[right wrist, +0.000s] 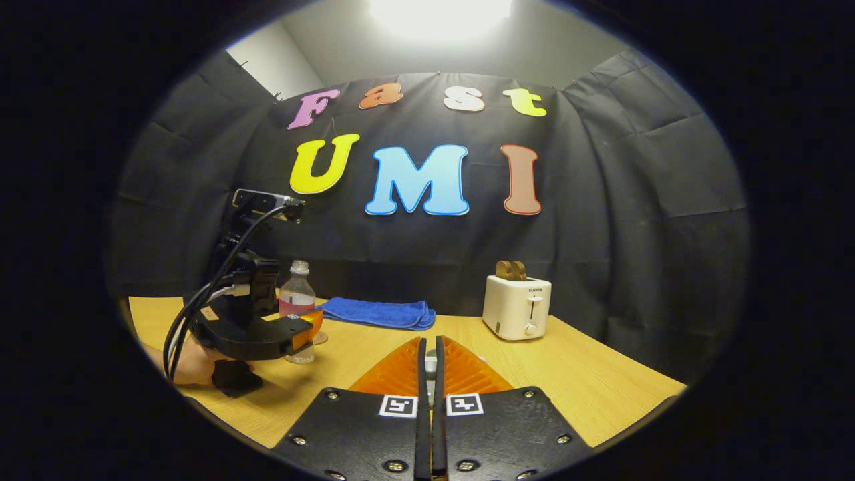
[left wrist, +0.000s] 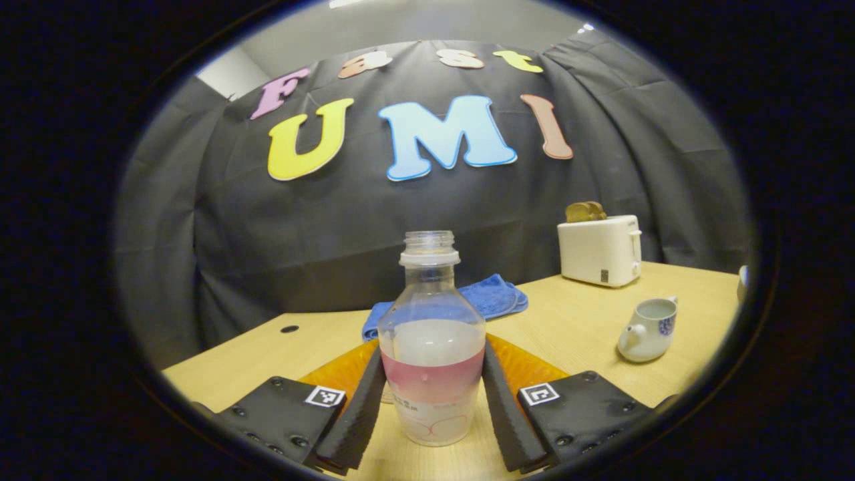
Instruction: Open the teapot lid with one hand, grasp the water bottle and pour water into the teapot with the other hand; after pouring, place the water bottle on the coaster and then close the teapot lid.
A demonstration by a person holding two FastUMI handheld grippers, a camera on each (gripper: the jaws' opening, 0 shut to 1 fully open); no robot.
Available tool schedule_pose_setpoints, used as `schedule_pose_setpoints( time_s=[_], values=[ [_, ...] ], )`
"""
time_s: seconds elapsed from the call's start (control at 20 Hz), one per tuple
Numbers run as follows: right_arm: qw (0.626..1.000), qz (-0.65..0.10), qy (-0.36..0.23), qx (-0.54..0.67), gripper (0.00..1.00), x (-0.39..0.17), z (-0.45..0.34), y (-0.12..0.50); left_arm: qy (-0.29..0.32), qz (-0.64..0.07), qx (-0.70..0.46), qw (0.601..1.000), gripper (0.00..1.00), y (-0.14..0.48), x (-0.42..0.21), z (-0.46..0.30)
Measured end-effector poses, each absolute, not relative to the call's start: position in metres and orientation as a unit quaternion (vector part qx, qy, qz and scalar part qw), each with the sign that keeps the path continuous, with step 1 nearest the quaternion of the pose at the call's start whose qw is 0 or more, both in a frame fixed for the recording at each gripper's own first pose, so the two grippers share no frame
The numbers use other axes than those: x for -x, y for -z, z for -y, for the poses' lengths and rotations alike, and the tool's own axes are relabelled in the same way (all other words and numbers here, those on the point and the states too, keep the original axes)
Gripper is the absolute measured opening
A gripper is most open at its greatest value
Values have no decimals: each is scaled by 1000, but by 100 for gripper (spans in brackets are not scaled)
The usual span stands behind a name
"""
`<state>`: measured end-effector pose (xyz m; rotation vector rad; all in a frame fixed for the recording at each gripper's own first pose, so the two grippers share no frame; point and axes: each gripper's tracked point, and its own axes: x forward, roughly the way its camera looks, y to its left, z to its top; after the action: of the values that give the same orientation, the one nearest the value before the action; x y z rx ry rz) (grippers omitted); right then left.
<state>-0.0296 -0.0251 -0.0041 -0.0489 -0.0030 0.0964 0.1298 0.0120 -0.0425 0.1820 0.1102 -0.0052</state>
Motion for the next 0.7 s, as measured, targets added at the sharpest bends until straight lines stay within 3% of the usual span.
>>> schedule_pose_setpoints(
  time_s=[0.55, 0.7],
  values=[
    [999, -22, -44, 23, 1, 92, 36, 29, 51, -75, -322, 942, 86, 49, -118, 46],
    [998, -30, -47, 21, 1, 100, 36, 34, 68, -89, -386, 916, 75, 61, -122, 63]
  ],
)
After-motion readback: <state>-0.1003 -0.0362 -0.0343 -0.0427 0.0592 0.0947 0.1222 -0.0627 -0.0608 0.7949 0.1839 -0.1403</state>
